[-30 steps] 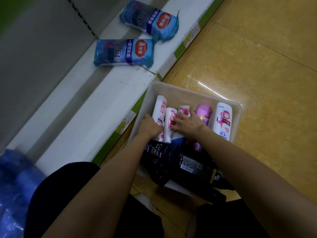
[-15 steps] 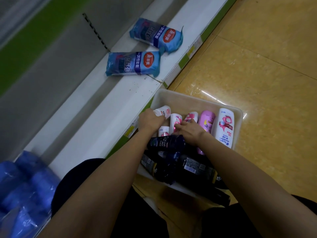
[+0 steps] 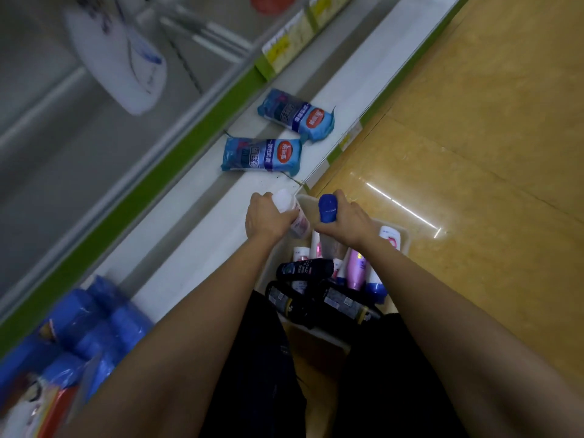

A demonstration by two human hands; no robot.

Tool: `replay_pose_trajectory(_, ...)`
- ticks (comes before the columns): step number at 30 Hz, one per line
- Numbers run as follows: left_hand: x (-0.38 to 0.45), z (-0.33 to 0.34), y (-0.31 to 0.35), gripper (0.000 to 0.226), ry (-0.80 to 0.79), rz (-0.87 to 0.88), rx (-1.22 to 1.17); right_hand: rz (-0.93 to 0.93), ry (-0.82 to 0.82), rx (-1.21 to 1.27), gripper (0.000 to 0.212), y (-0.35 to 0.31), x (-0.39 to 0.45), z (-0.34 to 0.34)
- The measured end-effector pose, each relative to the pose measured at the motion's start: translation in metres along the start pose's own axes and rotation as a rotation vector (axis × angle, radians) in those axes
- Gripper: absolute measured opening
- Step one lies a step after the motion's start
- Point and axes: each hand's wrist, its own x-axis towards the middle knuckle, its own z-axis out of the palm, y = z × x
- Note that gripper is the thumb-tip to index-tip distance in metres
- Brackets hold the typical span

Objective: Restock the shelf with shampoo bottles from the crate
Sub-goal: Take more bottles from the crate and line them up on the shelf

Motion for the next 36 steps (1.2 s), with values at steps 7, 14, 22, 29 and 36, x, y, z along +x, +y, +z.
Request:
replay_pose_trajectory(7,-0.064,-0.103,0.059,0.050,-0.135,-0.003,-0.188,0.155,-0.037,0.244,0.052,-0.084,-0.071,-0.087)
replay_pose_trajectory(14,-0.141,-0.214,0.115,0.050,-0.188,0.025,-0.251,0.221,-0.166,0.535,0.063,-0.173,-0.156,-0.166)
replay_pose_trajectory(22,-0.218,-0.320,0.162,0.050,-0.082,-0.005,-0.477,0.089,-0.304,0.725,0.076,-0.271,-0.226,-0.242)
replay_pose_trajectory(29,-0.274,-0.401,0.191,0.034,-0.053,0.050,-0.678,-0.074,-0.380,0.607,0.069,-0.342,-0.269,-0.284)
replay_pose_trajectory(36,-0.307,-0.470,0.195,0.028,-0.010,0.138,-0.721,-0.219,-0.315,0.469,0.038,-0.409,-0.310,-0.321)
